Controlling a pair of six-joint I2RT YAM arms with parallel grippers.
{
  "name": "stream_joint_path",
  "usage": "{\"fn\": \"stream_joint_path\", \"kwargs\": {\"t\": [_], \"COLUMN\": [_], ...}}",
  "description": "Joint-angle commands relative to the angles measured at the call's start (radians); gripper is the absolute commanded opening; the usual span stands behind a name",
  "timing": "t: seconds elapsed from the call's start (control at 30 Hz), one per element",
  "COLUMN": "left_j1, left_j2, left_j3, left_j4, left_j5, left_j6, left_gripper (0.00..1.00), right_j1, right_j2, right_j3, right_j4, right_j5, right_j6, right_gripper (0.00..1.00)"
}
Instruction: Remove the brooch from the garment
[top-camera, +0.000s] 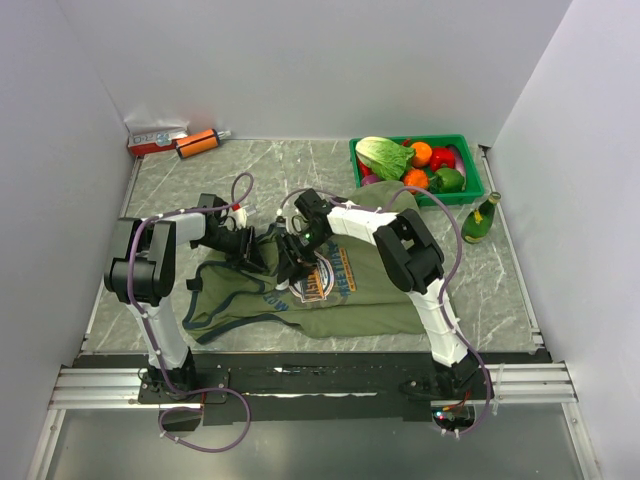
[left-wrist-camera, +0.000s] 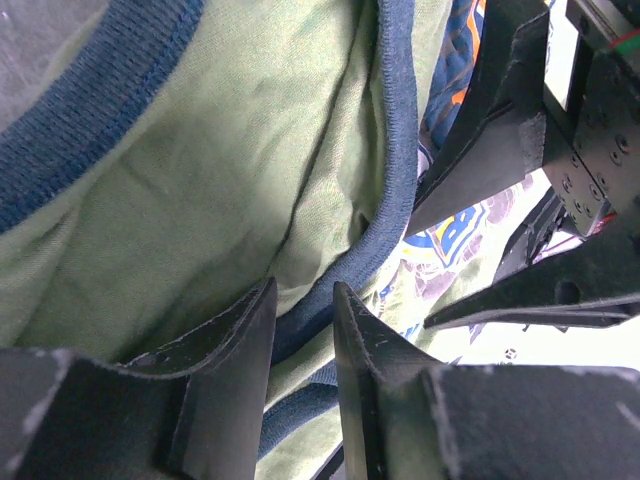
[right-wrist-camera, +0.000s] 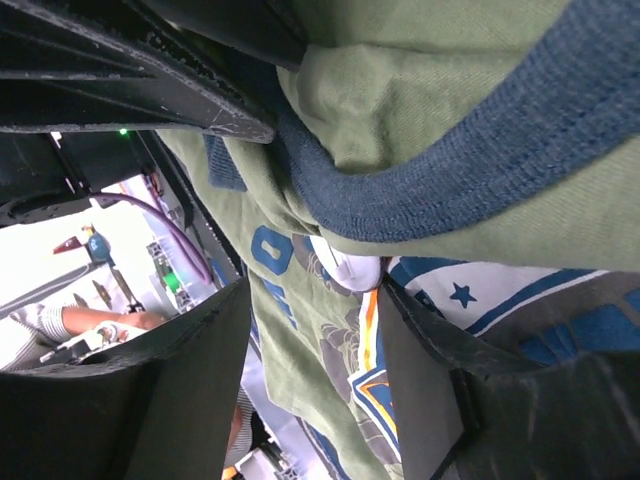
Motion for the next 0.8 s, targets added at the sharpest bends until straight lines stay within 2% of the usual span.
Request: {"fn": "stream_joint_path", "kwargs": {"t": [0.0, 0.07, 0.2, 0.4, 0.53, 0.63, 0.7, 0.77], "left_j1": [0.002, 0.002, 0.002, 0.005, 0.004, 0.005, 0.007, 0.01], "left_j2": [0.018, 0.021, 0.018, 0.019, 0.007, -0.002, -0.011, -0.043], "left_j3": [0.011, 0.013, 0.01, 0.023, 0.023, 0.023, 0.028, 0.03], "left_j4": [0.004, 0.001, -0.001, -0.007, -0.006, -0.01, -0.019, -0.015], "left_j5": [0.009, 0.006, 0.004, 0.001, -0.015, -0.022, -0.011, 0.011], "left_j6": [0.012, 0.012, 0.015, 0.015, 0.031, 0.041, 0.042, 0.045], "left_gripper": [0.35, 0.35, 0.35, 0.35, 0.34, 0.34, 0.35, 0.35], "right_j1": [-0.009, -0.008, -0.011, -0.014, -0.02, -0.02, -0.02, -0.022], "right_j2": [0.053, 0.056, 0.037, 0.037, 0.051, 0.06, 0.054, 0.036], "right_j3": [0.029, 0.034, 0.028, 0.039, 0.062, 0.08, 0.094, 0.105], "right_j4": [0.014, 0.032, 0.078, 0.083, 0.081, 0.081, 0.07, 0.043], "right_j5": [0.077, 0.049, -0.043, -0.049, -0.057, -0.066, -0.07, -0.051], "right_j6": [0.001, 0.001, 0.005, 0.004, -0.007, -0.018, -0.034, -0.077], "right_gripper": [0.53, 0.47, 0.29, 0.21, 0.24, 0.16, 0.06, 0.0]}}
